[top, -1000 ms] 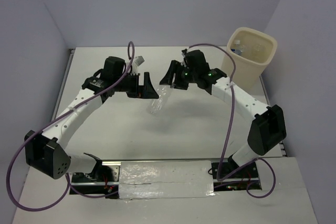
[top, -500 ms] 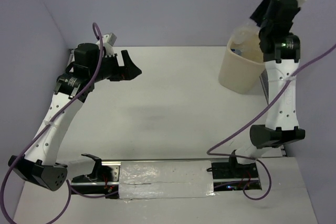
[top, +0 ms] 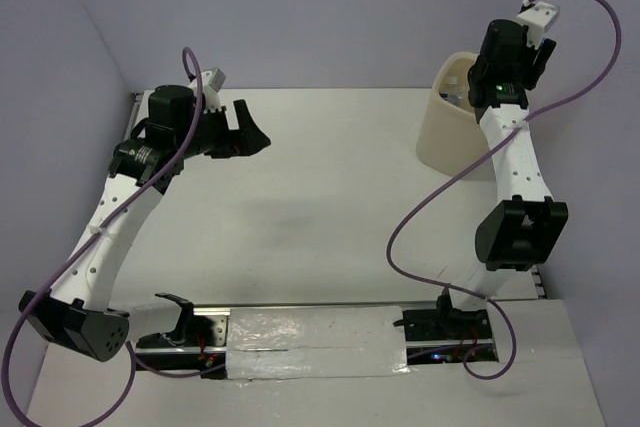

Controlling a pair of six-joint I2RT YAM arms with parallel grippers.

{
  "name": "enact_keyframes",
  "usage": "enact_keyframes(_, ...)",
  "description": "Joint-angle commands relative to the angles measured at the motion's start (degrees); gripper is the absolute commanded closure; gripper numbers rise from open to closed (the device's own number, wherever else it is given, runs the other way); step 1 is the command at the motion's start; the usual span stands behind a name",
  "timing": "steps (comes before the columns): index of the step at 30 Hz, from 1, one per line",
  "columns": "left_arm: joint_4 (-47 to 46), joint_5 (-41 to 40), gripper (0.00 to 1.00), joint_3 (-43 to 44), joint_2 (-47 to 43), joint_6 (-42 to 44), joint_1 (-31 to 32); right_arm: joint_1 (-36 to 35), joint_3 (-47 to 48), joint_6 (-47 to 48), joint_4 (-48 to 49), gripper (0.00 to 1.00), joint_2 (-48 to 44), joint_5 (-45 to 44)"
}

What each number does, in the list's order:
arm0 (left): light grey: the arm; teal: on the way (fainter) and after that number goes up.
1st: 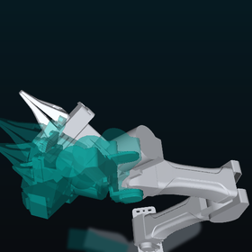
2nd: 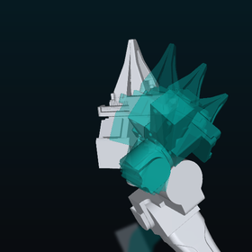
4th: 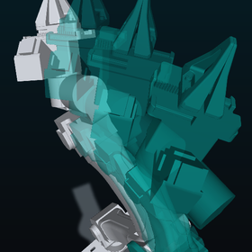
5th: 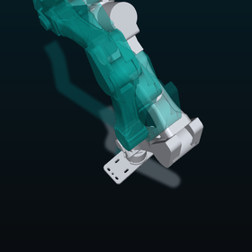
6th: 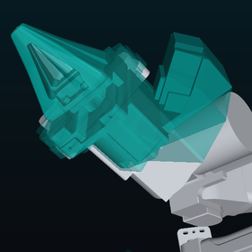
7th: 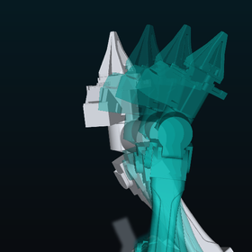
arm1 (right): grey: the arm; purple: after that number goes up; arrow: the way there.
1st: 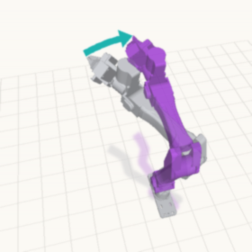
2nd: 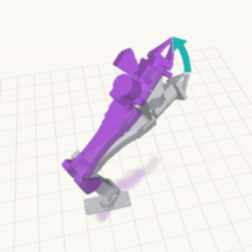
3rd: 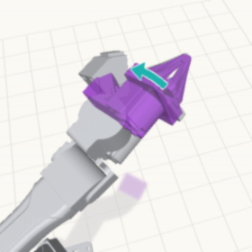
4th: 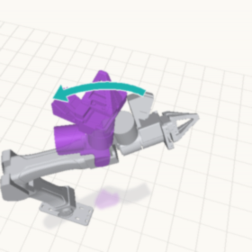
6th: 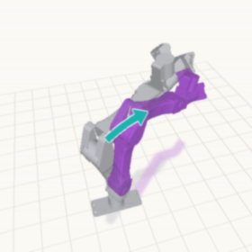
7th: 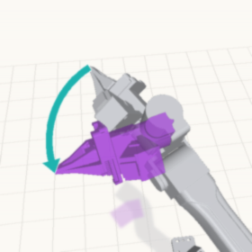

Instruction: Put the plastic bottles in the bin

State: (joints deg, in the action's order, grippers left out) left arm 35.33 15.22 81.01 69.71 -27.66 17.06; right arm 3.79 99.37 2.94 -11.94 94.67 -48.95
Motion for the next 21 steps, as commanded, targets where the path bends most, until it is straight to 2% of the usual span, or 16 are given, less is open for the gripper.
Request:
enact_keyframes(1, -1.8, 0.8, 0.01, -1.1, 0.6, -0.7, -0.3, -0.1, -1.0, 4.8, 13.2, 0.47, -0.6, -2.8)
enact_keyframes(8, -2.5, 0.7, 0.01, -2.1, 0.9, -0.6, -0.4, -0.1, -4.4, 0.7, 9.1, 0.39, 2.3, 0.1)
enact_keyframes(17, -3.5, 2.4, 0.01, -4.2, 2.3, -0.1, -0.4, -3.4, -8.1, 2.5, 9.8, 0.07, 2.2, 1.3)
enact_keyframes(21, -3.8, 2.1, 0.01, -4.4, 2.2, 0.4, -0.4, -6.6, -5.4, 0.6, 5.6, 0.01, 0.7, 4.0)
